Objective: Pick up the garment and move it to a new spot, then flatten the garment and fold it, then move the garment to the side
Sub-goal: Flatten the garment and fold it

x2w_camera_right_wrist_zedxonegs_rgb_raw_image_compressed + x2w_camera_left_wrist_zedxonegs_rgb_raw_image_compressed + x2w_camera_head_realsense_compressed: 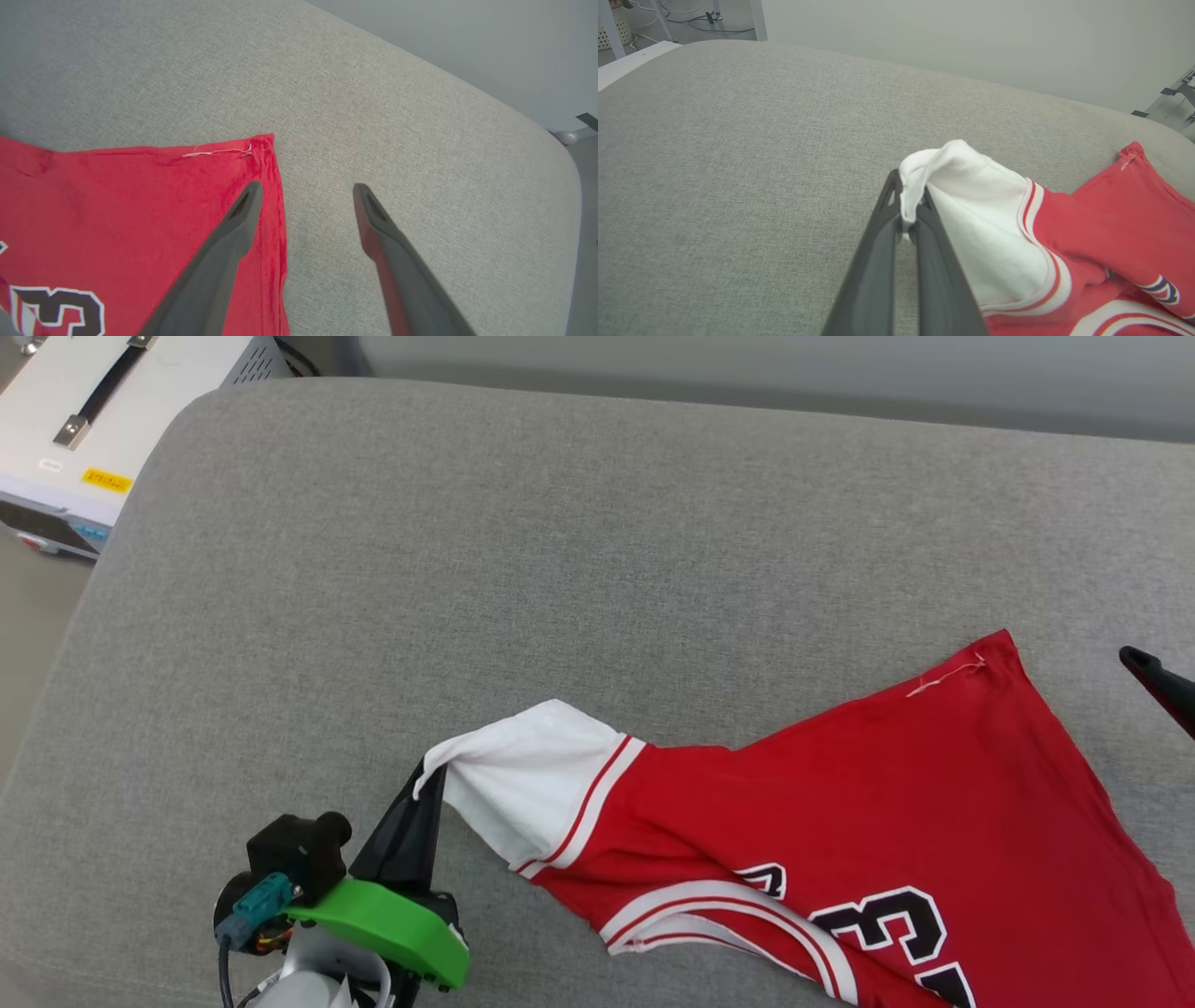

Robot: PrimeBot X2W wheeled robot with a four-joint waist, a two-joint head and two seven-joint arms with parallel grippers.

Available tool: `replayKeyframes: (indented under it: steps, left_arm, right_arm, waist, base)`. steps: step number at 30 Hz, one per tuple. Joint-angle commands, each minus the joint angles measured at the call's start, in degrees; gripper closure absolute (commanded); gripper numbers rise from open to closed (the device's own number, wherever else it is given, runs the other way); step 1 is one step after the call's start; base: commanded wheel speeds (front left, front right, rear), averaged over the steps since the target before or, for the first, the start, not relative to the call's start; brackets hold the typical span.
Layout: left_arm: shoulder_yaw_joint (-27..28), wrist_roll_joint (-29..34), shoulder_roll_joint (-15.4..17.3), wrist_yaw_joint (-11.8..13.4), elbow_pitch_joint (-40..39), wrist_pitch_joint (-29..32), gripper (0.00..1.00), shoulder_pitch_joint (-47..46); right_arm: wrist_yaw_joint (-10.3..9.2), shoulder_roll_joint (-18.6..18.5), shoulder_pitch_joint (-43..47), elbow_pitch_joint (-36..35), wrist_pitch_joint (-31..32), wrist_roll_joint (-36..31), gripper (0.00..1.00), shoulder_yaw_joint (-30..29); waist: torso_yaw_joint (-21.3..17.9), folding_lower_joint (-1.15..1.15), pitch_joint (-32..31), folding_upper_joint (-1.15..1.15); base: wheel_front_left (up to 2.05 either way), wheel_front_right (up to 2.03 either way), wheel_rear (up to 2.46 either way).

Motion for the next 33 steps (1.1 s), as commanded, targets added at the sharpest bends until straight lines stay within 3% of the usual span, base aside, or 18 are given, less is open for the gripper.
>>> replayKeyframes:
  steps: [1,6,11,23,24,25,33]
  left_arm:
    - [-0.02,0.44,-0.41,-0.45,0.18,-0.45,1.00,-1.48]
    - [-0.91,1.06,-1.52,-1.14,0.32,-1.00,1.00,-3.82]
    - [-1.72,1.50,-2.80,-1.93,1.28,-1.63,1.00,-5.97]
    - [-2.17,1.65,-4.30,-2.86,3.95,-2.66,1.00,-7.94]
    - [-2.13,1.61,-4.29,-2.88,4.11,-2.71,1.00,-7.92]
    - [-2.06,1.56,-4.21,-2.90,4.32,-2.75,1.00,-7.83]
    - [-1.40,1.55,-2.26,-2.76,4.91,-2.52,1.00,-7.30]
  right_arm:
    - [-0.04,-0.05,-2.84,1.48,1.56,0.49,0.00,2.03]
    - [-0.04,0.50,-11.42,8.53,5.62,0.83,0.00,9.58]
    - [-0.04,0.98,-16.79,15.40,5.92,0.37,0.00,16.51]
    - [-0.04,0.91,-17.52,27.60,1.31,3.70,0.00,28.35]
    - [-0.04,1.02,-17.65,27.96,0.18,4.28,0.83,28.60]
    - [-0.04,1.10,-17.91,28.25,-0.96,4.87,1.00,29.09]
    - [-0.04,0.27,-20.93,26.11,-13.87,8.14,1.00,31.16]
  waist:
    - [1.72,0.00,2.09,0.00]
    - [3.56,0.00,4.93,0.00]
    - [5.33,0.00,7.29,0.00]
    - [6.56,0.00,8.98,0.00]
    - [6.40,0.00,8.81,0.00]
    - [6.11,0.00,8.48,0.00]
    - [3.16,0.00,1.76,0.00]
  base:
    - [0.00,0.00,0.00]
    - [0.00,0.00,0.00]
    - [0.00,0.00,0.00]
    - [0.00,0.00,0.00]
    - [0.00,0.00,0.00]
    - [0.00,0.00,0.00]
    - [0.00,0.00,0.00]
